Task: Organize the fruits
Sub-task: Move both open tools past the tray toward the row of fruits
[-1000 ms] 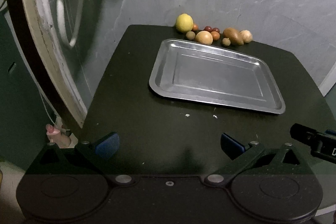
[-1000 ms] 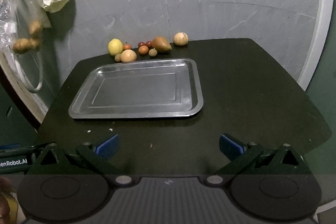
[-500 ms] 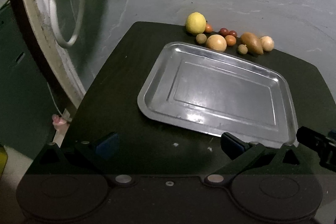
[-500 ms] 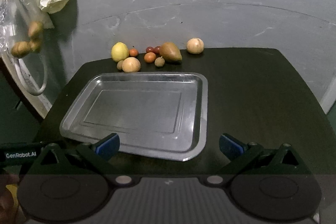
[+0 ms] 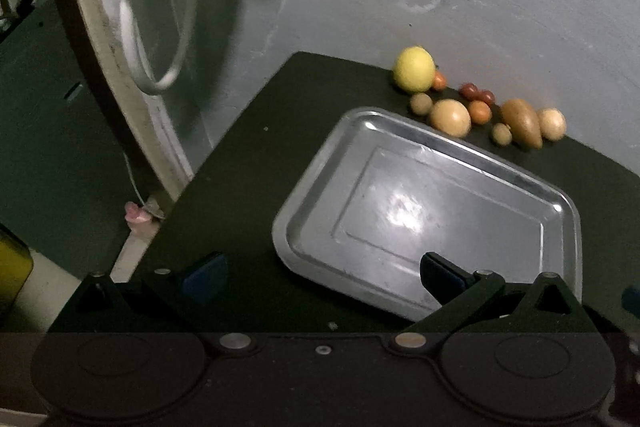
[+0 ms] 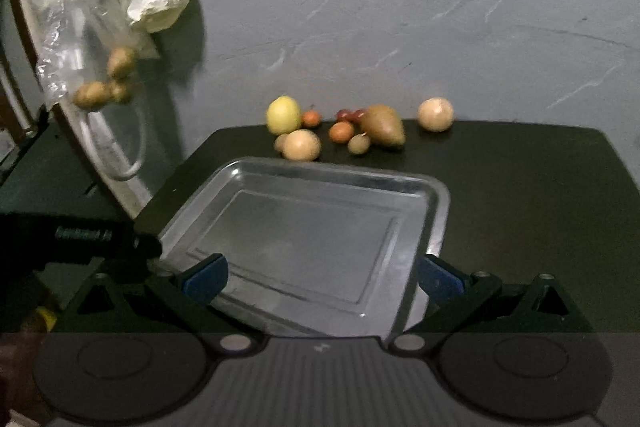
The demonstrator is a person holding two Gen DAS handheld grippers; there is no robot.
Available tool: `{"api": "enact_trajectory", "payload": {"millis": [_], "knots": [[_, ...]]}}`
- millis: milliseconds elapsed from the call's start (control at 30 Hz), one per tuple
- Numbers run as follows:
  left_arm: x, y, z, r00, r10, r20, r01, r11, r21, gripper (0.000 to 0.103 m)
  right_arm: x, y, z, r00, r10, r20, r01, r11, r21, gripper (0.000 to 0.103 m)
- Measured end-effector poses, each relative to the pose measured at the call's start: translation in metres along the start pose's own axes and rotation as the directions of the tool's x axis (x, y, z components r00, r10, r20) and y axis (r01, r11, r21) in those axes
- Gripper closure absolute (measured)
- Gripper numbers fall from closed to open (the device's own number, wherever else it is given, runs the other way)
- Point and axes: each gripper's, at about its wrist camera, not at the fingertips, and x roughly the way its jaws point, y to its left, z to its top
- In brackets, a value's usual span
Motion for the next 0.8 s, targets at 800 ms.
{"api": "enact_trajectory", "payload": {"millis": [800], "knots": [[0.072, 0.011, 0.089, 0.992, -0.111, -0.054, 0.117, 0.985, 0.128, 0.001, 0.032, 0.024, 0.018, 0.99, -0.14, -0.003, 0.14, 0.987, 0.078, 0.0]]}}
